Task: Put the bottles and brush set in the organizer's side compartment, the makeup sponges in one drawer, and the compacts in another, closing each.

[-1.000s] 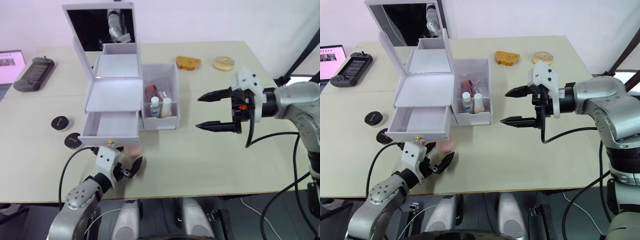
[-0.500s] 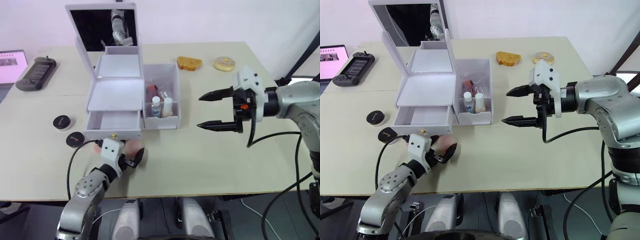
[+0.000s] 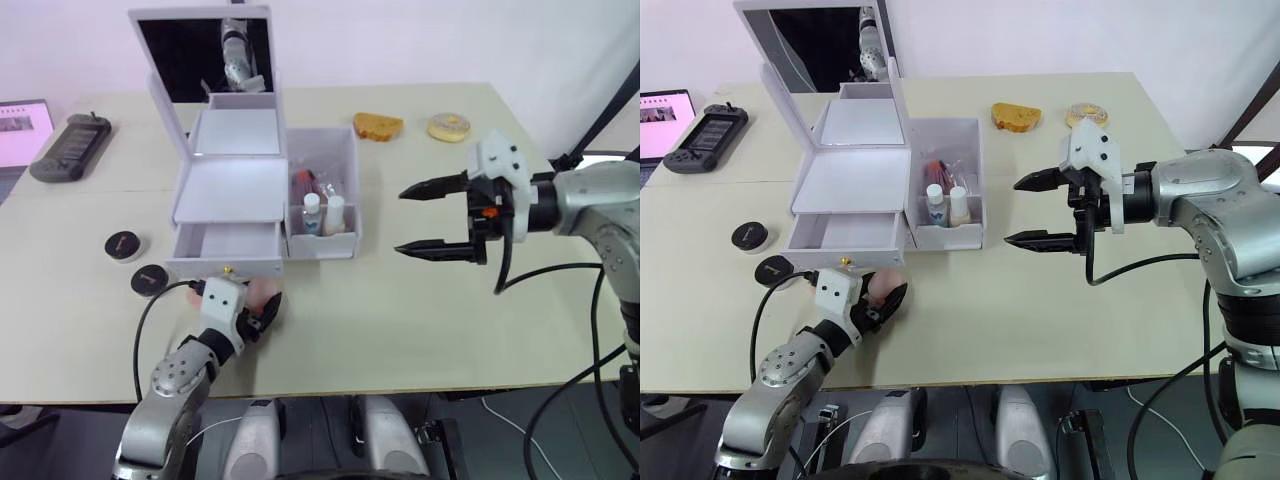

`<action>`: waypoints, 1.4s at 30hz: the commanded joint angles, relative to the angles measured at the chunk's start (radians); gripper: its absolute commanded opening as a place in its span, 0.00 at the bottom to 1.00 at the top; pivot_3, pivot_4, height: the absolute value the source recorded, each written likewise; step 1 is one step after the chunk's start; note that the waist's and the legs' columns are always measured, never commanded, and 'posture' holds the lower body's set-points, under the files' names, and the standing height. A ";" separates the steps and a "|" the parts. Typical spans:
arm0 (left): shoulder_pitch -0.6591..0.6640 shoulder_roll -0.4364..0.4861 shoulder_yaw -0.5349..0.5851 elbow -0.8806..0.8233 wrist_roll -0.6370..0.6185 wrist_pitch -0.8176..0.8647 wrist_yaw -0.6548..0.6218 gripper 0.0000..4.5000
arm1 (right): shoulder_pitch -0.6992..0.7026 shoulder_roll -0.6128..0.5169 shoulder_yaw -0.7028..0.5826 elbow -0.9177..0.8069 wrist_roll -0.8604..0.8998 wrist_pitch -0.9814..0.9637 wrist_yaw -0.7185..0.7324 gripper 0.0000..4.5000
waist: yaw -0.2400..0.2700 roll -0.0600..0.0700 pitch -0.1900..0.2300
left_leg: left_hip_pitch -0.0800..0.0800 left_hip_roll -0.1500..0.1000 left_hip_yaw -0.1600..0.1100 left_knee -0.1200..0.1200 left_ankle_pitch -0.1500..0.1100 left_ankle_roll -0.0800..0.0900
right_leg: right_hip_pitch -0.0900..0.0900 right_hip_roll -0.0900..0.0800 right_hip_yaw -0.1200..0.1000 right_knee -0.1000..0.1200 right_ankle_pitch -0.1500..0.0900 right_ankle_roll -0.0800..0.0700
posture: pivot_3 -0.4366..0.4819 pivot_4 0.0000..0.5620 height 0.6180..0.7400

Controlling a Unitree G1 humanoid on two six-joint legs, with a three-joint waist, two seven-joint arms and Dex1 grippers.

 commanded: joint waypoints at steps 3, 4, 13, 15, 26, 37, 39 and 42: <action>0.117 0.039 0.046 -0.115 -0.056 0.025 -0.040 0.58 | -0.036 0.009 -0.006 0.001 -0.005 -0.025 0.004 1.00 | -0.002 0.000 0.000 | 0.000 0.000 0.000 -0.002 -0.001 0.001 | 0.000 0.000 0.000 -0.001 0.000 0.000 | 0.48 0.27 1.00; 0.137 0.047 0.057 -0.132 -0.066 0.024 -0.047 0.58 | -0.039 0.011 -0.003 0.005 -0.005 -0.027 0.006 1.00 | -0.003 0.000 0.000 | 0.000 0.000 0.000 -0.002 -0.001 0.002 | 0.000 0.000 0.000 -0.001 0.000 0.000 | 0.48 0.27 1.00; 0.397 0.166 0.279 -0.373 -0.291 -0.089 -0.267 0.58 | -0.092 0.065 0.057 0.072 -0.032 -0.063 0.048 1.00 | -0.001 0.000 0.001 | -0.002 0.001 0.000 -0.001 -0.002 0.002 | -0.002 0.000 0.000 -0.005 0.000 0.000 | 0.48 0.27 1.00; 0.409 0.205 0.379 -0.434 -0.441 -0.058 -0.283 0.58 | -0.109 0.079 0.073 0.089 -0.039 -0.071 0.062 1.00 | -0.001 0.000 0.001 | -0.002 0.001 0.001 0.000 -0.002 0.002 | -0.002 -0.001 0.000 -0.008 0.000 0.000 | 0.48 0.27 1.00; 0.194 0.644 0.716 -0.398 -1.035 0.077 -0.114 0.58 | -0.159 0.140 0.106 0.163 -0.081 -0.126 0.095 1.00 | 0.004 0.000 0.002 | -0.002 0.001 0.002 -0.001 -0.004 -0.001 | -0.002 -0.001 0.000 -0.005 0.000 0.000 | 0.48 0.27 1.00; -0.230 0.785 0.539 -0.147 -0.826 0.197 -0.054 0.58 | -0.129 0.120 0.062 0.093 -0.039 -0.064 0.090 1.00 | -0.003 0.000 0.002 | -0.001 0.001 0.002 -0.003 -0.004 -0.001 | -0.002 0.001 0.000 -0.004 0.002 -0.003 | 0.48 0.27 1.00; -0.247 0.789 0.529 -0.129 -0.804 0.220 -0.059 0.58 | -0.128 0.119 0.057 0.083 -0.033 -0.055 0.082 1.00 | -0.004 0.000 0.002 | -0.001 0.001 0.002 -0.004 -0.004 -0.001 | -0.002 0.001 0.000 -0.004 0.002 -0.003 | 0.48 0.27 1.00; -0.251 0.781 0.504 -0.131 -0.779 0.251 -0.066 0.58 | -0.125 0.123 0.048 0.070 -0.027 -0.043 0.069 1.00 | -0.003 0.000 0.002 | -0.001 0.001 0.002 -0.003 -0.004 -0.001 | -0.002 0.001 0.000 -0.004 0.002 -0.003 | 0.48 0.27 1.00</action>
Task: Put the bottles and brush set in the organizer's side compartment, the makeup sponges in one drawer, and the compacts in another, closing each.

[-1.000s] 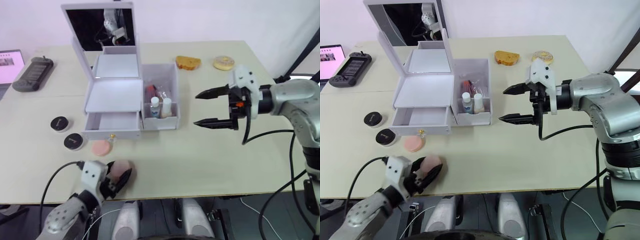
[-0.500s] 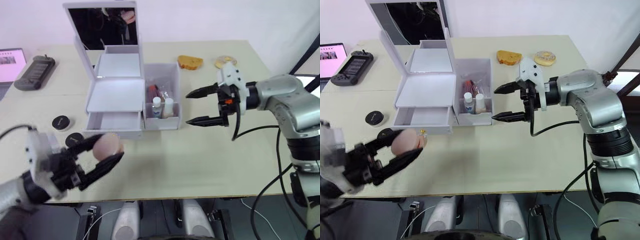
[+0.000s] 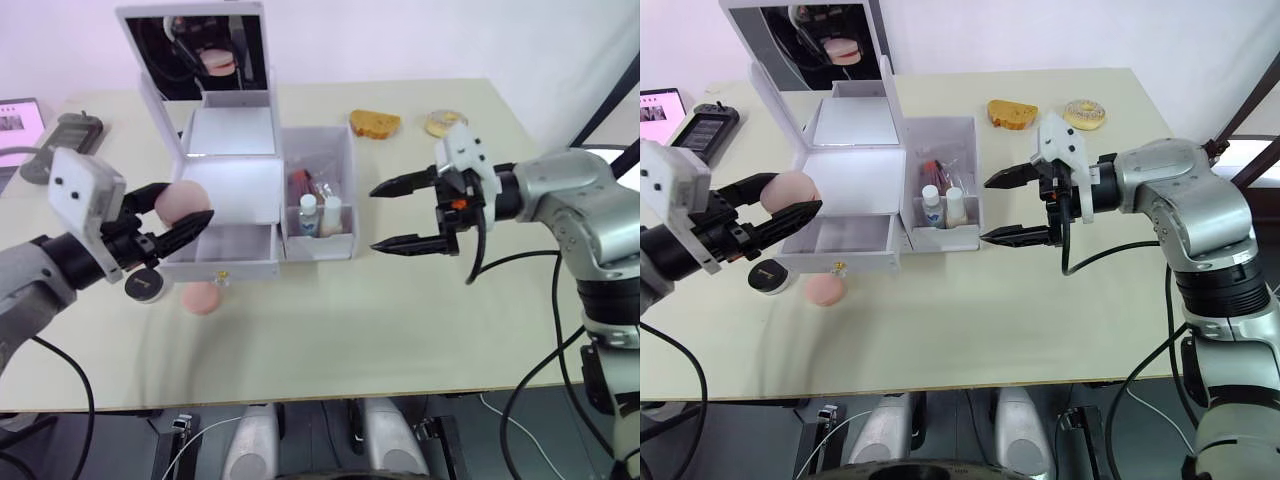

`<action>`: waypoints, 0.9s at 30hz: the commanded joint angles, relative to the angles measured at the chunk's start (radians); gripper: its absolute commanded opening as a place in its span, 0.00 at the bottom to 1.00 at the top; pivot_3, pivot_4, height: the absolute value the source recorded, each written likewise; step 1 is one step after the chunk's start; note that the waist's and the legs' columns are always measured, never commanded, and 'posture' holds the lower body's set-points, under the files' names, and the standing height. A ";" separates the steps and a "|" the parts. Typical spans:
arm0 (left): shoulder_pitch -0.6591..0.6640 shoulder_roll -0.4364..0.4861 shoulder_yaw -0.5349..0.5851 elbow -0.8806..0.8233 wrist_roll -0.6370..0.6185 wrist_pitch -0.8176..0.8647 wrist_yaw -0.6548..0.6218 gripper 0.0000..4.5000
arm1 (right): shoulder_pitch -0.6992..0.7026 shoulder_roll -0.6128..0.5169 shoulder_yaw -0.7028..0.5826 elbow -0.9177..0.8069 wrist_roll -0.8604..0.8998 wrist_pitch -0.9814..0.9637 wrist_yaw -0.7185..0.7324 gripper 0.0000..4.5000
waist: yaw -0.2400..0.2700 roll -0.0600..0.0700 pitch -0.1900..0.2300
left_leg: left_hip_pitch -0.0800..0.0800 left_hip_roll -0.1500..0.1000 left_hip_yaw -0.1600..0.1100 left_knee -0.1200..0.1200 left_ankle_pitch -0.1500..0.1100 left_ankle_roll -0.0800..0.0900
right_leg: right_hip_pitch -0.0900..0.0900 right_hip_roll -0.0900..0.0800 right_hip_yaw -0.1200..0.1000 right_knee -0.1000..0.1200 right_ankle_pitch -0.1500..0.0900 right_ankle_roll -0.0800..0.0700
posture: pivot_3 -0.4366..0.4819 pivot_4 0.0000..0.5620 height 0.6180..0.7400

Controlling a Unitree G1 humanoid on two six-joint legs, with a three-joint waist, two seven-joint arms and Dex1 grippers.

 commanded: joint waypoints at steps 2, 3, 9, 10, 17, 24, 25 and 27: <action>0.007 -0.008 -0.010 -0.023 0.039 0.043 -0.011 0.58 | -0.004 -0.009 -0.046 -0.049 0.023 0.008 -0.018 1.00 | 0.000 0.000 0.000 | 0.000 0.000 0.000 0.001 0.000 0.000 | 0.000 0.000 0.000 0.000 0.000 0.000 | 0.48 0.27 1.00; 0.016 -0.017 -0.012 -0.028 0.046 0.051 -0.009 0.58 | -0.002 -0.010 -0.047 -0.050 0.024 0.009 -0.020 1.00 | 0.000 0.000 0.000 | 0.000 0.000 0.000 0.001 0.000 0.000 | 0.000 0.000 0.000 0.000 0.000 0.000 | 0.48 0.27 1.00; 0.021 -0.093 -0.043 -0.047 0.105 0.052 0.019 0.58 | 0.002 -0.011 -0.049 -0.053 0.025 0.011 -0.029 1.00 | 0.002 0.000 0.000 | 0.000 0.000 0.000 0.001 0.000 0.000 | 0.000 0.000 0.000 0.000 0.000 0.000 | 0.48 0.27 1.00; 0.014 -0.106 -0.051 -0.044 0.119 0.049 0.021 0.58 | 0.001 -0.011 -0.049 -0.053 0.026 0.011 -0.030 1.00 | 0.003 0.000 0.000 | 0.000 0.000 0.000 0.001 0.000 0.000 | 0.000 0.000 0.000 0.000 0.000 0.000 | 0.48 0.27 1.00; -0.011 -0.186 -0.108 -0.042 0.228 0.027 0.027 0.58 | -0.006 -0.013 -0.050 -0.051 0.025 0.014 -0.029 1.00 | 0.004 -0.001 0.000 | 0.000 0.000 0.000 0.002 0.000 0.000 | 0.001 0.000 0.000 0.001 0.000 0.000 | 0.48 0.27 1.00; 0.001 -0.226 -0.112 -0.051 0.283 0.038 0.020 0.58 | -0.004 -0.021 -0.052 -0.055 0.027 0.016 -0.030 1.00 | 0.003 -0.001 0.000 | 0.000 0.000 0.000 0.002 0.000 0.000 | 0.001 0.000 0.000 0.001 0.000 0.000 | 0.48 0.27 1.00; 0.003 -0.230 -0.112 -0.050 0.291 0.037 0.020 0.58 | -0.004 -0.021 -0.051 -0.054 0.026 0.014 -0.029 1.00 | 0.003 -0.001 0.000 | 0.000 0.000 0.000 0.002 0.000 0.000 | 0.001 0.000 0.000 0.001 0.000 0.000 | 0.48 0.27 1.00; 0.008 -0.238 -0.114 -0.052 0.305 0.034 0.017 0.58 | -0.004 -0.021 -0.050 -0.051 0.025 0.011 -0.028 1.00 | 0.003 -0.001 0.000 | 0.000 0.000 0.000 0.002 0.000 0.000 | 0.001 0.000 0.000 0.001 0.000 0.000 | 0.48 0.27 1.00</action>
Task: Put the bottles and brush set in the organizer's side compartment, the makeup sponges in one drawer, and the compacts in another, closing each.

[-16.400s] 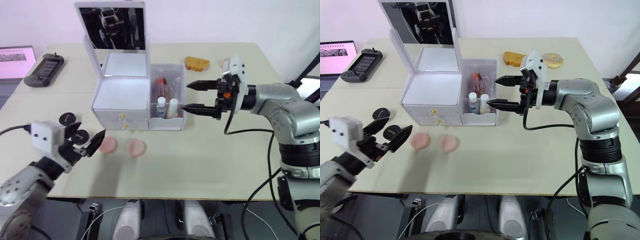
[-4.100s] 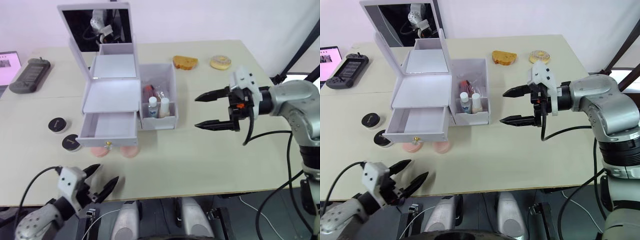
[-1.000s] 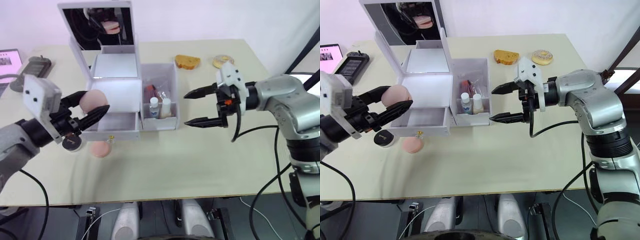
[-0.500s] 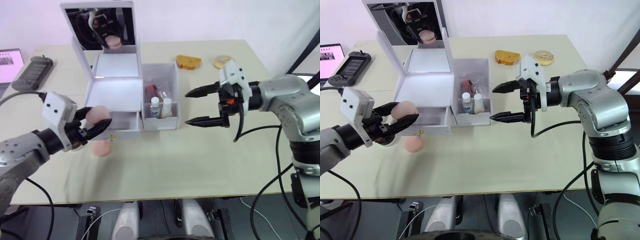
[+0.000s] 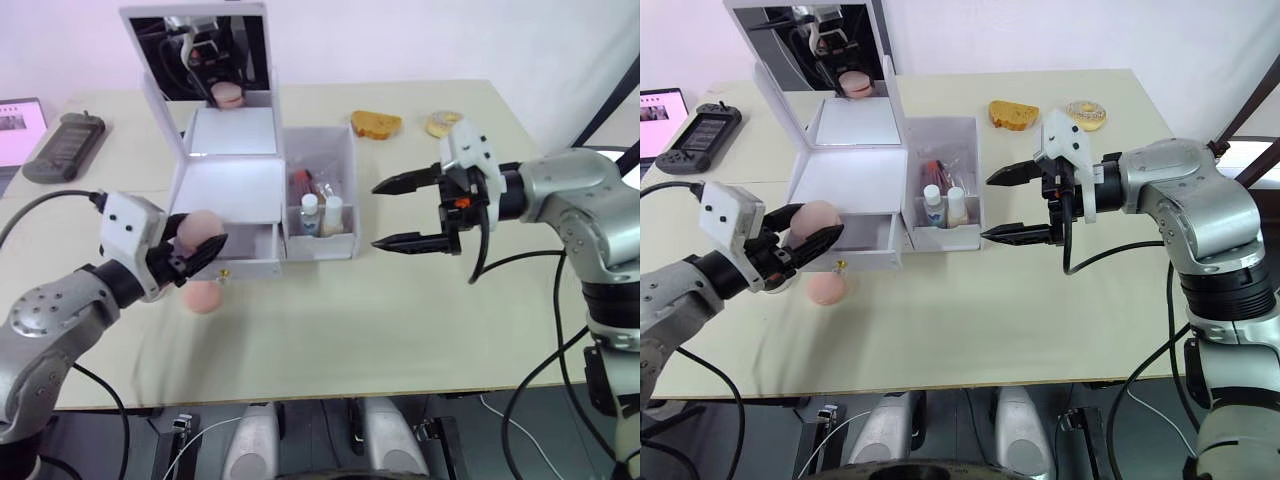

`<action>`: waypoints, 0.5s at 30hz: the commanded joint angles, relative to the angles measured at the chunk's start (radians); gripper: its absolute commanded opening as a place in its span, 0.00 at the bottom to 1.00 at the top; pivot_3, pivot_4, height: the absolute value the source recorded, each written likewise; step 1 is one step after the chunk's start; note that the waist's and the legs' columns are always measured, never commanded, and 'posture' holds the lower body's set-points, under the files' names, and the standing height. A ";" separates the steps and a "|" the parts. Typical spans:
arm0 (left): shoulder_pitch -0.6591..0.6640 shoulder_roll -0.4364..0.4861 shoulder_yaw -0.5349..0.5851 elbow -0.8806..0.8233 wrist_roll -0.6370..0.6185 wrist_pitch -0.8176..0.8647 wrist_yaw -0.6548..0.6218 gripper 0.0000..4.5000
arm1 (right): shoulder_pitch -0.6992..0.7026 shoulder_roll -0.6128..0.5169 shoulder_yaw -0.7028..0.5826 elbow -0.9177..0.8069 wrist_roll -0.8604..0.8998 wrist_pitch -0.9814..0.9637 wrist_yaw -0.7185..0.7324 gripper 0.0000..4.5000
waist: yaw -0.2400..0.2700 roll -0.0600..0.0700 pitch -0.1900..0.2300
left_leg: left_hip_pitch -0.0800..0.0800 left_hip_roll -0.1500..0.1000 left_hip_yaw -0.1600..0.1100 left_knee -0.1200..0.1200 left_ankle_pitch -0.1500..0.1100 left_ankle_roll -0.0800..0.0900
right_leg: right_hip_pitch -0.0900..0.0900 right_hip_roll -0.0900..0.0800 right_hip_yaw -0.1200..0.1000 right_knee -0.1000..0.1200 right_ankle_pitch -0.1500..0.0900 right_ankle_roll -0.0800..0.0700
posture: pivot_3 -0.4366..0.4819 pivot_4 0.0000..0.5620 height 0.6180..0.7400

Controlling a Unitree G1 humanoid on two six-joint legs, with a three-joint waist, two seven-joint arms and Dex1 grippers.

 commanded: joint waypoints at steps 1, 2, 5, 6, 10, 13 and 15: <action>0.005 -0.009 0.011 -0.025 0.035 -0.017 -0.005 0.58 | -0.014 -0.012 -0.035 -0.023 0.010 -0.010 0.000 1.00 | 0.000 0.000 0.000 | 0.000 0.000 0.000 0.000 0.000 0.000 | 0.000 0.000 0.000 0.000 0.000 0.000 | 0.48 0.27 1.00; 0.018 -0.013 0.004 -0.033 0.045 -0.018 -0.009 0.58 | -0.014 -0.012 -0.036 -0.021 0.010 -0.011 0.001 1.00 | 0.000 0.000 0.000 | 0.000 0.000 0.000 0.000 0.000 0.000 | 0.000 0.000 0.000 0.000 0.000 0.000 | 0.48 0.27 1.00; 0.047 -0.032 -0.006 -0.048 0.058 -0.013 -0.012 0.58 | -0.013 -0.013 -0.036 -0.019 0.008 -0.015 0.003 1.00 | -0.001 0.000 0.000 | 0.000 0.000 0.000 0.000 0.000 0.000 | 0.000 0.000 0.000 0.000 0.000 0.000 | 0.48 0.27 1.00; 0.054 -0.038 -0.005 -0.049 0.061 -0.013 -0.013 0.58 | -0.014 -0.014 -0.035 -0.017 0.008 -0.016 0.004 1.00 | 0.000 0.000 0.000 | 0.000 0.000 0.000 0.000 0.000 0.000 | 0.000 0.000 0.000 0.001 0.000 0.000 | 0.48 0.27 1.00; 0.072 -0.047 0.000 -0.051 0.070 -0.009 -0.023 0.58 | -0.015 -0.014 -0.035 -0.015 0.006 -0.017 0.005 1.00 | -0.001 0.000 0.000 | 0.001 0.000 0.000 0.000 0.000 0.000 | 0.000 0.000 0.000 0.001 0.000 0.000 | 0.48 0.27 1.00; 0.075 -0.046 0.006 -0.048 0.066 -0.003 -0.029 0.58 | -0.015 -0.014 -0.034 -0.010 0.003 -0.021 0.006 1.00 | -0.002 0.000 0.000 | 0.001 0.000 0.000 0.000 0.000 0.000 | 0.000 0.000 0.000 0.001 0.000 0.000 | 0.48 0.27 1.00; 0.073 -0.043 0.010 -0.047 0.062 0.004 -0.031 0.58 | -0.012 -0.014 -0.033 -0.010 0.002 -0.023 0.005 1.00 | -0.001 0.000 0.000 | 0.001 0.000 0.000 0.000 0.000 0.000 | 0.000 0.000 0.000 0.001 0.000 0.000 | 0.48 0.27 1.00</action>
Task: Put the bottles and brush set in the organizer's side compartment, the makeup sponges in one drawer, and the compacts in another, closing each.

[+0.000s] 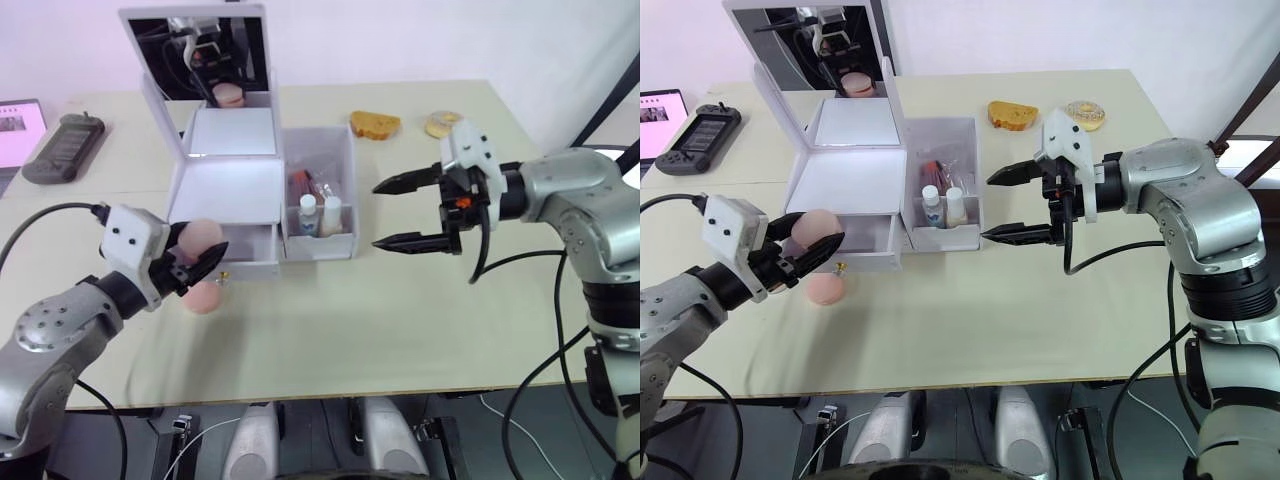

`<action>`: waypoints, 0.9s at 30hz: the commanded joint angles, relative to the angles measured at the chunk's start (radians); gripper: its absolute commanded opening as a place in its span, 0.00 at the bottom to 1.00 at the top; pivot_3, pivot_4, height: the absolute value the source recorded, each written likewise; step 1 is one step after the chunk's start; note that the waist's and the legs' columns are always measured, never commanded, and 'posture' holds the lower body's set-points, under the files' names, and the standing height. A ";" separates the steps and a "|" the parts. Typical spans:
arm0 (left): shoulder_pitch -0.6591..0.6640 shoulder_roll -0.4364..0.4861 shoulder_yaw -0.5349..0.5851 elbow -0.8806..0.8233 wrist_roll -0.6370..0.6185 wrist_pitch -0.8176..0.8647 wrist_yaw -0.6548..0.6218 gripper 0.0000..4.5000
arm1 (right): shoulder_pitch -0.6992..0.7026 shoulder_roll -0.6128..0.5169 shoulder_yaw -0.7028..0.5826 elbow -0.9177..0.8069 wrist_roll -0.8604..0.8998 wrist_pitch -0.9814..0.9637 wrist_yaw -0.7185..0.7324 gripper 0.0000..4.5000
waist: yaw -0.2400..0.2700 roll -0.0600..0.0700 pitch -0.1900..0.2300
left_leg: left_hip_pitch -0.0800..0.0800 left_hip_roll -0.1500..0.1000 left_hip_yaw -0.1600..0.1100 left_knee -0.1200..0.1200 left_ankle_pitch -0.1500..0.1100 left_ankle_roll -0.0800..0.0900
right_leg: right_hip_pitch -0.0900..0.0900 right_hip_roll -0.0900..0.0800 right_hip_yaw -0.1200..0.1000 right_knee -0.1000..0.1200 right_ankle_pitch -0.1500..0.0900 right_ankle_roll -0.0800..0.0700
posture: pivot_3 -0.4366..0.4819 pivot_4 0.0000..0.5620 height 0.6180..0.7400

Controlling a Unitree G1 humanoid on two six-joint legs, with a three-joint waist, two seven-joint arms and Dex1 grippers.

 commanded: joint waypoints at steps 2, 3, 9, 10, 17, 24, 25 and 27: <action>0.007 0.003 0.010 -0.007 -0.003 0.027 -0.012 0.58 | -0.011 -0.012 -0.033 -0.011 0.003 -0.019 0.001 1.00 | 0.000 0.000 0.000 | 0.000 0.000 0.000 0.000 0.000 0.000 | 0.000 0.000 0.000 0.000 0.000 0.000 | 0.48 0.27 1.00; 0.003 0.005 0.012 -0.006 -0.004 0.032 -0.010 0.58 | -0.010 -0.012 -0.033 -0.012 0.002 -0.020 0.001 1.00 | 0.000 0.000 0.000 | 0.000 0.000 0.000 0.000 0.000 0.000 | 0.000 0.000 0.000 0.000 0.000 0.000 | 0.48 0.27 1.00; -0.044 0.000 0.032 0.009 -0.022 0.075 0.021 0.58 | -0.006 -0.013 -0.033 -0.014 0.002 -0.023 -0.001 1.00 | 0.001 0.000 0.000 | 0.000 0.000 0.000 0.000 0.000 0.000 | 0.000 0.000 0.000 0.001 0.000 0.000 | 0.48 0.27 1.00; -0.049 -0.001 0.035 0.007 -0.027 0.081 0.021 0.69 | -0.006 -0.013 -0.033 -0.013 0.002 -0.024 -0.001 1.00 | 0.001 0.000 0.000 | 0.000 0.000 0.000 0.001 0.000 0.000 | 0.000 0.000 0.000 0.002 0.000 0.000 | 0.48 0.27 1.00; -0.072 -0.012 0.058 -0.014 -0.057 0.105 0.038 1.00 | -0.005 -0.015 -0.031 -0.012 0.001 -0.024 0.000 1.00 | 0.000 0.000 0.000 | 0.002 0.000 -0.001 0.003 0.000 0.000 | 0.000 0.000 0.000 0.007 -0.002 0.003 | 0.48 0.27 1.00; -0.064 -0.008 0.108 -0.052 -0.121 0.138 0.038 1.00 | -0.004 -0.016 -0.030 -0.013 0.003 -0.023 0.002 1.00 | 0.001 0.000 0.000 | 0.002 0.000 -0.001 0.003 0.000 0.000 | 0.000 0.000 0.000 0.007 -0.002 0.003 | 0.48 0.27 1.00; -0.059 -0.004 0.115 -0.057 -0.129 0.143 0.036 1.00 | -0.004 -0.016 -0.029 -0.013 0.002 -0.023 0.002 1.00 | 0.001 0.000 0.000 | 0.002 0.000 -0.001 0.003 0.000 0.000 | 0.000 0.000 0.000 0.007 -0.002 0.002 | 0.48 0.27 1.00; -0.032 0.000 0.167 -0.078 -0.177 0.151 0.025 1.00 | -0.005 -0.017 -0.029 -0.012 0.003 -0.022 0.005 1.00 | 0.000 0.000 0.000 | 0.001 0.000 -0.001 0.003 0.000 0.000 | 0.000 0.000 0.000 0.007 0.000 0.000 | 0.48 0.27 1.00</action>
